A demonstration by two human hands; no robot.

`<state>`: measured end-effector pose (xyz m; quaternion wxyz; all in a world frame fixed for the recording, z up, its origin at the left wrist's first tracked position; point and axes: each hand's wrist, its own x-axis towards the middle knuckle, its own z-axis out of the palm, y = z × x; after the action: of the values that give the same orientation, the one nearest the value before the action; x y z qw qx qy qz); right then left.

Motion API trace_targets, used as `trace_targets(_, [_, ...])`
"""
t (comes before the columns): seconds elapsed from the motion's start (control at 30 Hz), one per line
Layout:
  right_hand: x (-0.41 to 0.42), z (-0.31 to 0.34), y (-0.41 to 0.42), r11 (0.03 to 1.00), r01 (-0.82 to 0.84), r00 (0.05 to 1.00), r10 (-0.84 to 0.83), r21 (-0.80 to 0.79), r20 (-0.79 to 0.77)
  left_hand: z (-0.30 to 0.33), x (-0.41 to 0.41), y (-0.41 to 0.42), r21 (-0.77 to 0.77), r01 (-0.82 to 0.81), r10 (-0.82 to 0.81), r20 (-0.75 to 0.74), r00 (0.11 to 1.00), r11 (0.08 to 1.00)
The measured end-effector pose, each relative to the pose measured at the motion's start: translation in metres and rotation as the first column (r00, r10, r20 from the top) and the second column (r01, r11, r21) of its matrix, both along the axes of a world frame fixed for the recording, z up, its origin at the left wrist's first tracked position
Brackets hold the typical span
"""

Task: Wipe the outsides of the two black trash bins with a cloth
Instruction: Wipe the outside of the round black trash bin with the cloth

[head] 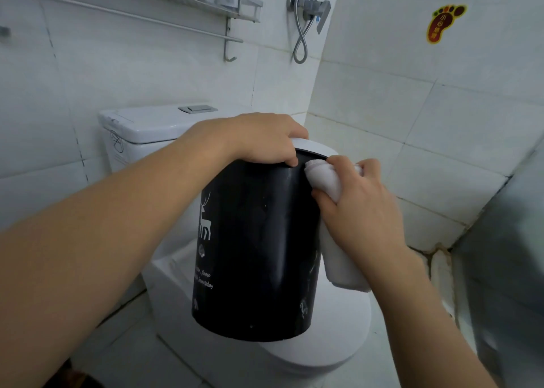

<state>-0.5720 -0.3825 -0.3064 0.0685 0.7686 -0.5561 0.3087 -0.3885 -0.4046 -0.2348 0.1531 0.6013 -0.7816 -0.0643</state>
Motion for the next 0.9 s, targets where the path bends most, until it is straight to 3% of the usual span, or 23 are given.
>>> trace_targets(0.2, [0.011,0.000,0.008,0.998,-0.057,0.998,0.057,-0.026,-0.013,0.000,0.004,0.000,0.018,0.020,-0.019,-0.028,0.999,1.000])
trace_targets(0.47, [0.001,0.004,0.001,0.998,0.042,0.999,-0.043,0.046,0.021,0.000,-0.003,0.000,-0.016,-0.004,0.004,0.041,0.999,1.000])
trace_targets(0.6, [0.008,0.001,0.010,1.000,-0.028,0.999,0.028,0.009,-0.021,0.000,0.000,0.000,0.000,0.000,0.000,0.019,1.000,1.000])
trace_targets(0.9, [-0.014,-0.007,0.000,0.996,-0.051,0.991,0.042,0.067,0.129,-0.004,0.003,0.004,-0.077,-0.035,0.036,0.015,0.999,0.996])
